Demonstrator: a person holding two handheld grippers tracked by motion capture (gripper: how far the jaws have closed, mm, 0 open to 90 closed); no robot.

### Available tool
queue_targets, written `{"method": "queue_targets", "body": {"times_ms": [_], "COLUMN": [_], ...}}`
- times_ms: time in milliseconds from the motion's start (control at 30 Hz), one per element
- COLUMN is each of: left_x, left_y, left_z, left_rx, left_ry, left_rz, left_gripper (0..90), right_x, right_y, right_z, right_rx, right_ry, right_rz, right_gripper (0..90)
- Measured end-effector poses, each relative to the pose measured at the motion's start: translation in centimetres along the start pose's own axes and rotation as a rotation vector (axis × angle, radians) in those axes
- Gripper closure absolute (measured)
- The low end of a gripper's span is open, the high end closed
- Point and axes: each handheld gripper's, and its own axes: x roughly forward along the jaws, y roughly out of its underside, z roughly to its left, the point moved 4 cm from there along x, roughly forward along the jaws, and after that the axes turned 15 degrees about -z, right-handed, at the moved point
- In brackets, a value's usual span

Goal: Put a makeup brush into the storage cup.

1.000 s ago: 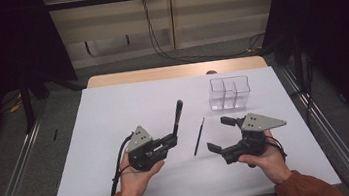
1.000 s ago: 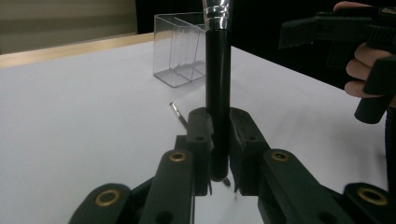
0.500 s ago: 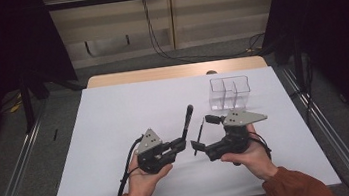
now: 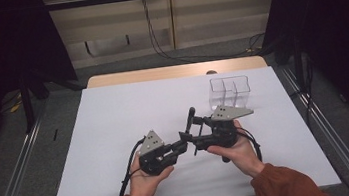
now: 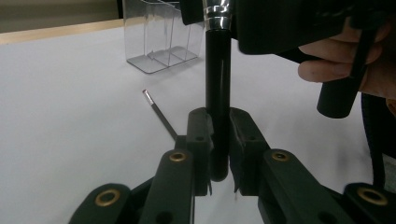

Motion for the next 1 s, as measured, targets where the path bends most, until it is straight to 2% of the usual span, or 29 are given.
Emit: {"method": "queue_targets", "body": {"times_ms": [267,333,467,633,800,1000], "left_x": [0.03,0.07,0.13,0.21,0.23,0.20], "left_y": [0.18,0.27,0.39,0.53,0.66,0.78], "left_z": [-0.05,-0.04,-0.01,0.01,-0.10,0.07], "left_rx": [0.002,0.004,0.003,0.013,0.027,0.017], "left_ry": [0.005,0.007,0.013,0.018,0.016,0.029], "left_rz": [0.007,0.013,0.014,0.019,0.019,0.007], "left_gripper": [79.6,79.6,79.6,79.5,79.2,77.7], "right_x": [-0.37,-0.28,-0.26,-0.28,-0.24,-0.22], "right_y": [0.26,0.46,0.59,0.64,0.61,0.63], "right_z": [-0.09,0.02,-0.18,-0.37,-0.15,0.12], "right_rx": [0.026,0.019,0.044,0.065,0.088,0.094], "right_ry": [-0.011,-0.012,-0.009,-0.002,-0.026,-0.050], "right_rz": [0.007,0.020,0.024,0.031,0.039,0.045], "right_gripper": [59.8,62.4,71.0,75.2,77.9,79.5]}}
